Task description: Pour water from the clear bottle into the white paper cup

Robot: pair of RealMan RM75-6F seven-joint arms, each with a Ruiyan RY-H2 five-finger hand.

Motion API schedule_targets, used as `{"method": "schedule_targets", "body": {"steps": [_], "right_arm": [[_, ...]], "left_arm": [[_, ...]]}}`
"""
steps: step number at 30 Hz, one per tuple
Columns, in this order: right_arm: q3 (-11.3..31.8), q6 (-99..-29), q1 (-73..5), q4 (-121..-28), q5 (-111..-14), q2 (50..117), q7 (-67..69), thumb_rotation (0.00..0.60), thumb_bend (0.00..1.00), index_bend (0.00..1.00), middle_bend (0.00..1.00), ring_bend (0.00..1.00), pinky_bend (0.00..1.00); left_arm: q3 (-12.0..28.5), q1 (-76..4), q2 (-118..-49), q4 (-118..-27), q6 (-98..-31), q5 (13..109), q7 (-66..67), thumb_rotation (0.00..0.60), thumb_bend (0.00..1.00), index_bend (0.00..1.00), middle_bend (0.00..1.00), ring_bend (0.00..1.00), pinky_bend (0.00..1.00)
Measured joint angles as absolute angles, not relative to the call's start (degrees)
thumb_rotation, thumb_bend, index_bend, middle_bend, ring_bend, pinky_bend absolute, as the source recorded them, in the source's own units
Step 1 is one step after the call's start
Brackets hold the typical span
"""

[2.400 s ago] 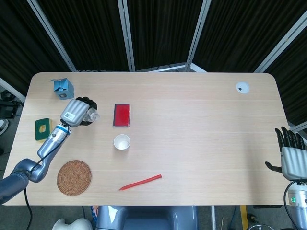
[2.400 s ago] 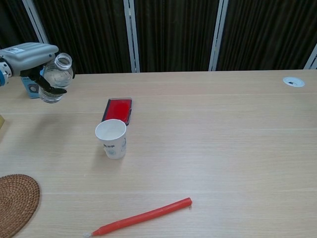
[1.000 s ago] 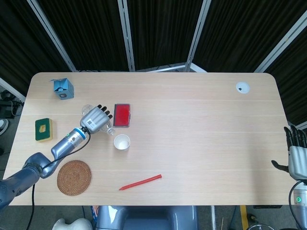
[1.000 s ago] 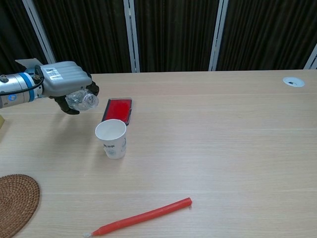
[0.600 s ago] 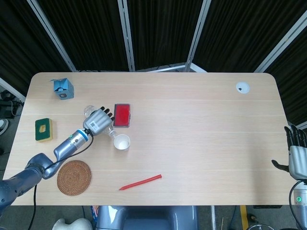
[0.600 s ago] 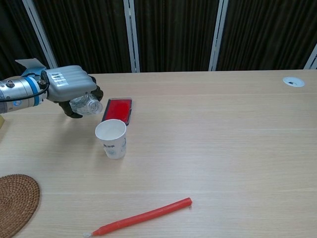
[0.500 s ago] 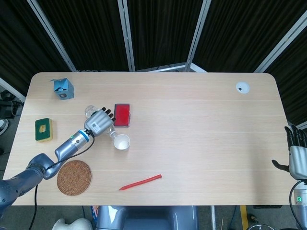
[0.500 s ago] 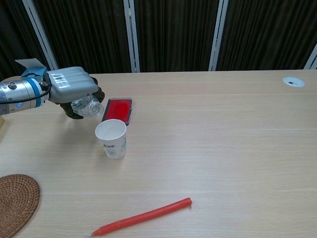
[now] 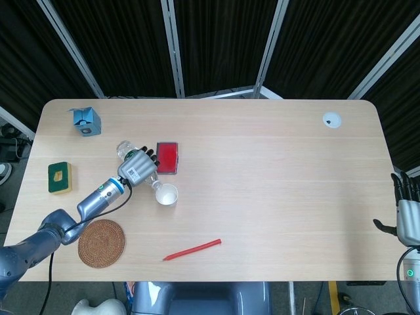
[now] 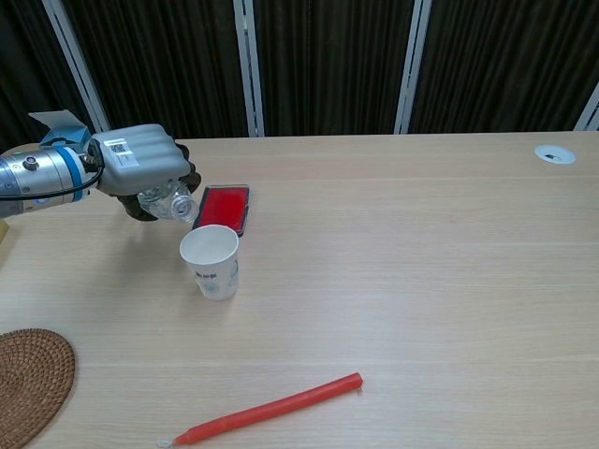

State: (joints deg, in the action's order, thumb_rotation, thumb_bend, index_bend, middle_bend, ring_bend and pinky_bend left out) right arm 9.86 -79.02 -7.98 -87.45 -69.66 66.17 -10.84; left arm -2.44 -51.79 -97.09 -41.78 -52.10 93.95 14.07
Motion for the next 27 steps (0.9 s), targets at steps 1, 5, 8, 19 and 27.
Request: {"method": "schedule_targets", "body": {"steps": [1,5,8,19,27], "right_arm": [[9.9,-79.0,-8.0,-87.5,-69.7,66.2,-10.8,0.6,0.0,0.0,0.0,0.0,0.0],[9.9,-78.9,-8.0,-87.6,-69.6,66.0,-10.6,0.6,0.0,0.0,0.0,0.0,0.0],[9.9,-78.8,-8.0,-87.6,-69.6,65.9,-10.4,0.6,0.0,0.0,0.0,0.0,0.0],[10.0,-78.9,-7.9,-87.9,-69.7,65.5,-9.7,0.6,0.0,0.0,0.0,0.0,0.0],[10.0,-78.8,-7.9,-87.8,-69.6,65.3,-9.5,0.6,0.0,0.0,0.0,0.0,0.0]], "left_arm": [[-2.5,-51.8,-97.0,-41.8,-52.2,94.0,14.3,0.6,0.61,0.69,0.55,0.31,0.4],[-2.8,-51.9,-96.8,-41.8,-52.5,94.5,15.8,0.6,0.61,0.69,0.55,0.31,0.41],[-3.0,-52.0,-96.7,-41.6,-53.2,95.0,17.6,0.6,0.61,0.69,0.55,0.32,0.41],[-3.1,-52.0,-96.9,-41.1,-54.5,95.7,22.1,0.6,0.62,0.7,0.56,0.32,0.41],[-3.0,-52.0,-97.1,-41.6,-55.2,95.7,22.3,0.6,0.61,0.7,0.55,0.32,0.41]]}}
